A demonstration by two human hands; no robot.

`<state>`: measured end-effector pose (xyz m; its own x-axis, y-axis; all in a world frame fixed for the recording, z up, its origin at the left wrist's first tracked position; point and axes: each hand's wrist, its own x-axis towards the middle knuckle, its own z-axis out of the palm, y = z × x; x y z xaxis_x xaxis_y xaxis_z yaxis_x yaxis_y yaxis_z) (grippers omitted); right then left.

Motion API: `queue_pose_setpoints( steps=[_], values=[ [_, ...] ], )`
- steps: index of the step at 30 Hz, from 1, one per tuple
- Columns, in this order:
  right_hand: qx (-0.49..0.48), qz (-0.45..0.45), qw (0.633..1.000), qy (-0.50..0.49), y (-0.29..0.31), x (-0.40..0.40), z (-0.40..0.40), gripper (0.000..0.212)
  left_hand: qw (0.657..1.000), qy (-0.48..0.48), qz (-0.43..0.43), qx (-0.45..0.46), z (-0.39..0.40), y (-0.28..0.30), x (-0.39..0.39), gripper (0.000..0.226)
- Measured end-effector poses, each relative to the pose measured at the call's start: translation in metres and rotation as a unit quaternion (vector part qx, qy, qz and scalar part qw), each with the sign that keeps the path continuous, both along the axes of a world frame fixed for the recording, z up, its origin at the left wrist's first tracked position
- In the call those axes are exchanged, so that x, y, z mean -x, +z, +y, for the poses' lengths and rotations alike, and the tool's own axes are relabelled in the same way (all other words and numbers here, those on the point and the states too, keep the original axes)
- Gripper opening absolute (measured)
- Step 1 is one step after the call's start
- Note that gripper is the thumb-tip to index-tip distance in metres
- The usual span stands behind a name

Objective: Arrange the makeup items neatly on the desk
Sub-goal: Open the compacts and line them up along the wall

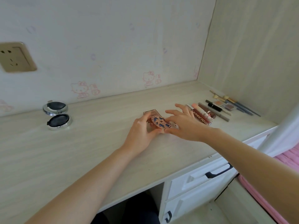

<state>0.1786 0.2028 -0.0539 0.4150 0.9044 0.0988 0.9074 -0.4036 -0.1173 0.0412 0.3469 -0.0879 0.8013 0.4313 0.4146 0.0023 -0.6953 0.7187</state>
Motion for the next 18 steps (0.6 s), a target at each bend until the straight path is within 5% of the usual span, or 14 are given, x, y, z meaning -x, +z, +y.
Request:
queue_pose_setpoints(
  steps=[8,18],
  values=[
    [-0.051,0.045,0.998,0.005,-0.001,0.016,0.005,0.044,0.976,-0.017,-0.015,0.217,-0.002,0.011,0.011,0.054],
    [-0.151,0.172,0.973,0.004,0.019,0.039,0.019,0.034,0.929,-0.003,-0.07,0.362,0.014,0.026,0.033,0.048]
  ],
)
